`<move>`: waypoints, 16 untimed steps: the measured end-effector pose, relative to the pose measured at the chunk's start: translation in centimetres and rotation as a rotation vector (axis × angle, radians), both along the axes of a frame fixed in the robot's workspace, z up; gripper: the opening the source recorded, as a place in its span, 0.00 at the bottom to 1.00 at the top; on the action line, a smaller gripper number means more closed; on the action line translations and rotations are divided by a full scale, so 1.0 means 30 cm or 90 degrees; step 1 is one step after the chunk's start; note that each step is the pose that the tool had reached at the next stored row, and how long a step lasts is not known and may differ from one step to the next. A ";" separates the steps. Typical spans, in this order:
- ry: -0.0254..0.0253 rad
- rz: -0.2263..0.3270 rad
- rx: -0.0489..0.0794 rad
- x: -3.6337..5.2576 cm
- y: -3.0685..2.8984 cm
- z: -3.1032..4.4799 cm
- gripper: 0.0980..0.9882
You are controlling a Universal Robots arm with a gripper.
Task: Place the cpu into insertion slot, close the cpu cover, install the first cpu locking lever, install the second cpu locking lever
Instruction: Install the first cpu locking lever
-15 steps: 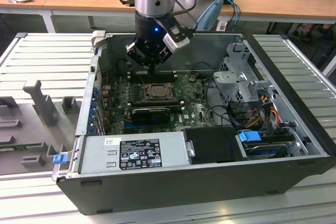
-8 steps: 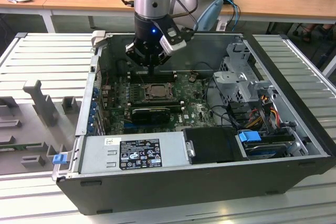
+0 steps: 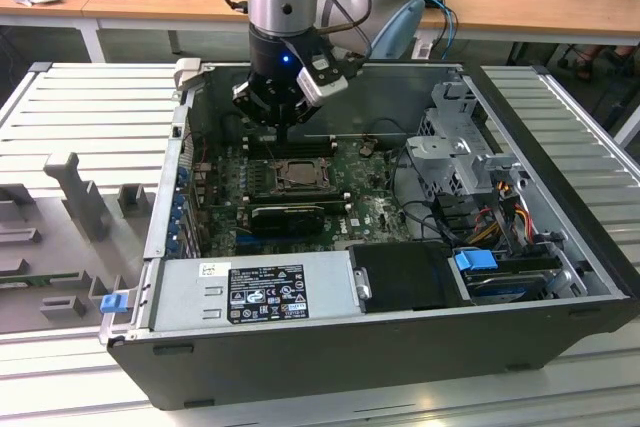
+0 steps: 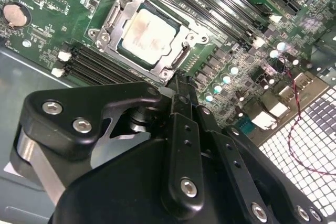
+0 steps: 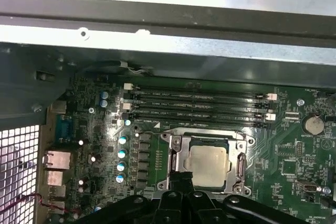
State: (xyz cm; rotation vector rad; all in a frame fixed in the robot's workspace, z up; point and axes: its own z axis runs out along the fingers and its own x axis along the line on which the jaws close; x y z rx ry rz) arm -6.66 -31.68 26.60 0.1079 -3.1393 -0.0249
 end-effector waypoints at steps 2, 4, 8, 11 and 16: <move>0.0000 0.000 0.000 -0.008 0.000 0.000 0.01; 0.0000 0.000 0.000 -0.018 0.000 0.000 0.01; -0.0002 -0.001 0.000 -0.041 0.000 -0.002 0.01; -0.0002 -0.001 0.000 -0.058 0.000 -0.003 0.01; -0.0002 -0.001 0.000 -0.093 0.000 -0.003 0.01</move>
